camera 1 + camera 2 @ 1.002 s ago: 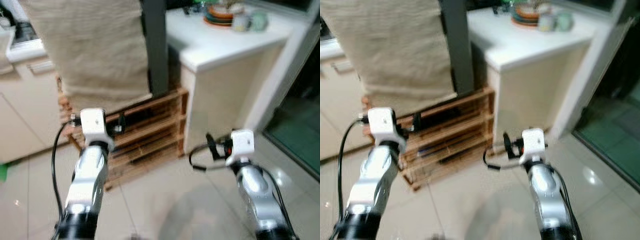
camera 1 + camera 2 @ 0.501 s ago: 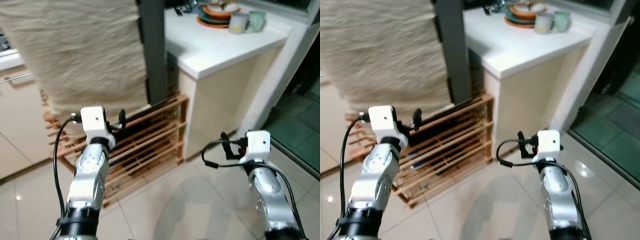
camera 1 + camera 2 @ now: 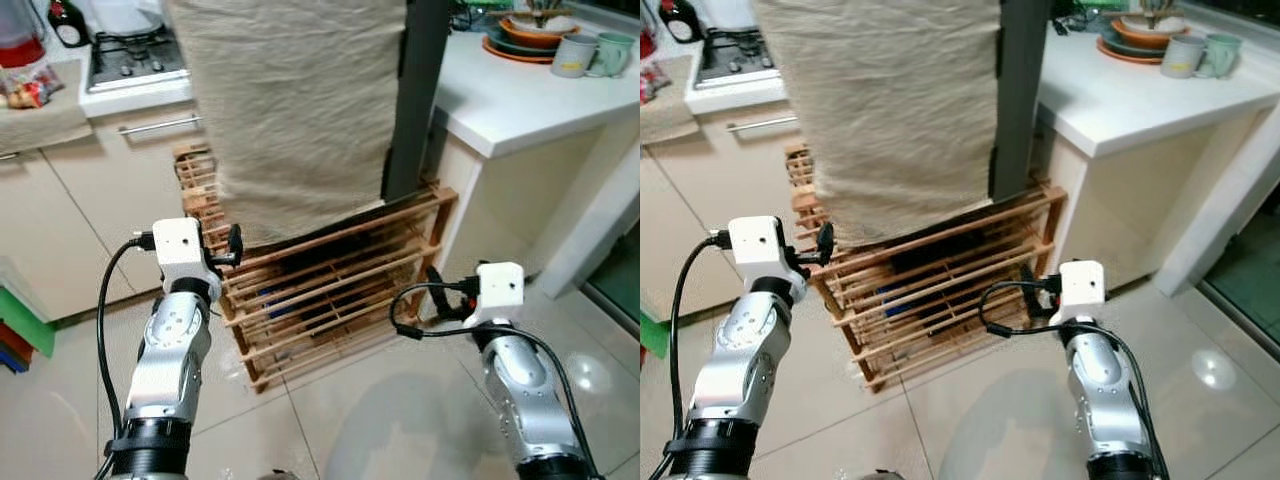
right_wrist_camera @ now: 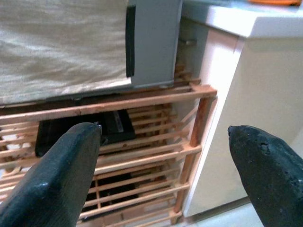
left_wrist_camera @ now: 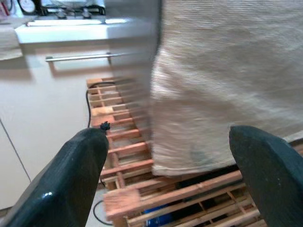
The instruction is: Restocking fridge
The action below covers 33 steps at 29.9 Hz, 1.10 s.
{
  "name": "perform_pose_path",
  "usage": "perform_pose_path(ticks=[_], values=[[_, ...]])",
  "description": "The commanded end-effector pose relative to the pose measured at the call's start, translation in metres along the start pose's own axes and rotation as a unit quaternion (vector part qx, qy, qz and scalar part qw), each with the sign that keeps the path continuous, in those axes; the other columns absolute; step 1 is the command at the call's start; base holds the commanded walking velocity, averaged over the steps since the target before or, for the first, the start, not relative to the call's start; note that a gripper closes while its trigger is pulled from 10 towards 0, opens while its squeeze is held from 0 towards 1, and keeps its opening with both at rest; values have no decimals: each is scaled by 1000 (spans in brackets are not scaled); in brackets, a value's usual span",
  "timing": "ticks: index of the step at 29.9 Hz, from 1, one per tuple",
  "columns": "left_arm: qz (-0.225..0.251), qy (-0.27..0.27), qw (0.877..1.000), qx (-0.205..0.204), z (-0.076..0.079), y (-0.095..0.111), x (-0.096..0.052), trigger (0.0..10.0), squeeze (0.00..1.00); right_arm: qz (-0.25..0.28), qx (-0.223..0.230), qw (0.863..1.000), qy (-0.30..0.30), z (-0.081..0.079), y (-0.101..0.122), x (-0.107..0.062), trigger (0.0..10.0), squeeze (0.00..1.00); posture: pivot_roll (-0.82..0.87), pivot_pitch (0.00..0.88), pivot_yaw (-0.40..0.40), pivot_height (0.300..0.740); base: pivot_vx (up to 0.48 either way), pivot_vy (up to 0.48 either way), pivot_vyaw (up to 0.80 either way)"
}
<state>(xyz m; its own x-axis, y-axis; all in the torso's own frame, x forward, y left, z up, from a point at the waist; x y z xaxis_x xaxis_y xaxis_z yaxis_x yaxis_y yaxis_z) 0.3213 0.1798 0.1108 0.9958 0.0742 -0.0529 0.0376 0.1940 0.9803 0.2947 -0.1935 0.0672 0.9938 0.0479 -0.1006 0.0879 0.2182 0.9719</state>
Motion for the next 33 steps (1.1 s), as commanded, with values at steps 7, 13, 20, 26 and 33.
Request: perform_pose_path(ticks=[7, 13, 20, 26, 33], values=[[4, 4, 1000, -1, -4, 3, 1, 10000, 0, 9, 7, 1000, -3, -2, 3, 1, 10000, 0, -92, 0, 75, 740, 0, 478, 0], [5, 7, 1000, -2, -5, 5, 2, 10000, 0, 9, 6, 1000, -3, -2, 3, 1, 10000, 0, -92, 0, 76, 740, 0, 480, 0], [3, 4, 1000, 5, -7, 5, 4, 10000, 0, 14, 5, 1000, -2, -2, 4, 3, 10000, 0, -87, 0, 78, 740, 0, 480, 0], [12, -13, 1000, 0, -5, 9, 7, 10000, 0, 13, 6, 1000, -4, -2, 5, 4, 10000, 0, -89, 0, 79, 740, 0, 480, -508], [-7, -68, 998, 16, 10, 8, 13, 10000, 0, 74, 6, 995, -67, 17, 30, 5, 10000, 0, -90, 0, 75, 740, 0, 388, -740]])
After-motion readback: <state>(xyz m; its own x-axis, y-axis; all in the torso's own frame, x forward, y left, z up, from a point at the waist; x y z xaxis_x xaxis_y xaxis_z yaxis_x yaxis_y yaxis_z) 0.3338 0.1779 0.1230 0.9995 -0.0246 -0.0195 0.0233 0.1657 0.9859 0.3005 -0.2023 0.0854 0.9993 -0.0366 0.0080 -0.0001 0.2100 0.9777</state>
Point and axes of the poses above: a point about 5 cm out from each wrist's last joint towards the gripper, its own x axis pointing out of the wrist towards the gripper, its own y axis along the axis of the wrist's last joint, z = x × y, the point moved 2 cm from there along x, pointing out of the wrist towards the gripper, and after that the axes turned 8 degrees about -x, right-handed, at the moved point
